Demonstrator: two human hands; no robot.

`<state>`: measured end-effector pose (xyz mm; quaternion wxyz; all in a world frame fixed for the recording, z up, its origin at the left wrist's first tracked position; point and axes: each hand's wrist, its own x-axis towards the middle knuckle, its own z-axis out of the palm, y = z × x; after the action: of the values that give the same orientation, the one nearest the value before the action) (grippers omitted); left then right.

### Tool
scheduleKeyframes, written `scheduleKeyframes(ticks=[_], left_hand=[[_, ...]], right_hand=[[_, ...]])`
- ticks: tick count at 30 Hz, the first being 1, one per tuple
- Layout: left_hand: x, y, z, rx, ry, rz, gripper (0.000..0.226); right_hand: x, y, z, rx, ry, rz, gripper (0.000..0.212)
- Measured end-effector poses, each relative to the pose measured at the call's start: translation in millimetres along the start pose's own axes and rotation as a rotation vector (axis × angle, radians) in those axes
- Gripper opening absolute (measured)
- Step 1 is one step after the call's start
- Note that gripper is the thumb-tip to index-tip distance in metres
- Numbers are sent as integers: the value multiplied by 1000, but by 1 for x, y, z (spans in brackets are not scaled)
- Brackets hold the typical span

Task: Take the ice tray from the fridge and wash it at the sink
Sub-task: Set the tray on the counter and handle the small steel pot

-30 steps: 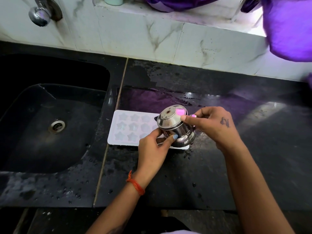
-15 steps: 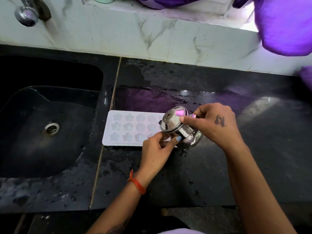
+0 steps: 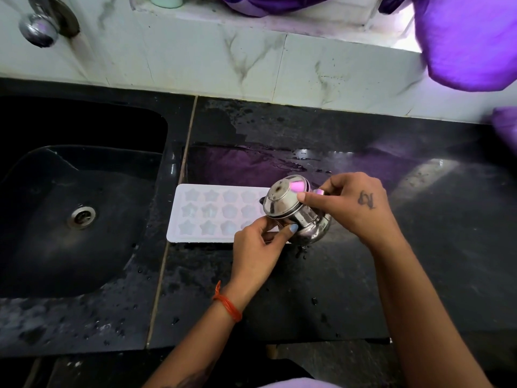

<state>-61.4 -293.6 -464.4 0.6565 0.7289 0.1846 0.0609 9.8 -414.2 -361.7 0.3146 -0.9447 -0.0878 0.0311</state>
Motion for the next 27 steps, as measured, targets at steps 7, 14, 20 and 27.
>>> scheduleKeyframes(ticks=[7,14,20,27], left_hand=[[1,6,0,120,35,60,27],[0,0,9,9,-42,2,28],[-1,-1,17,-77,-101,-43,26],[-2,4,21,-143,-119,-62,8]], right_hand=[[-1,13,1,206,-23,117,39],[-6,8,-5,33,42,39,41],[-8,7,-9,-88,74,-33,40],[-7,7,-10,-163,109,-97,45]])
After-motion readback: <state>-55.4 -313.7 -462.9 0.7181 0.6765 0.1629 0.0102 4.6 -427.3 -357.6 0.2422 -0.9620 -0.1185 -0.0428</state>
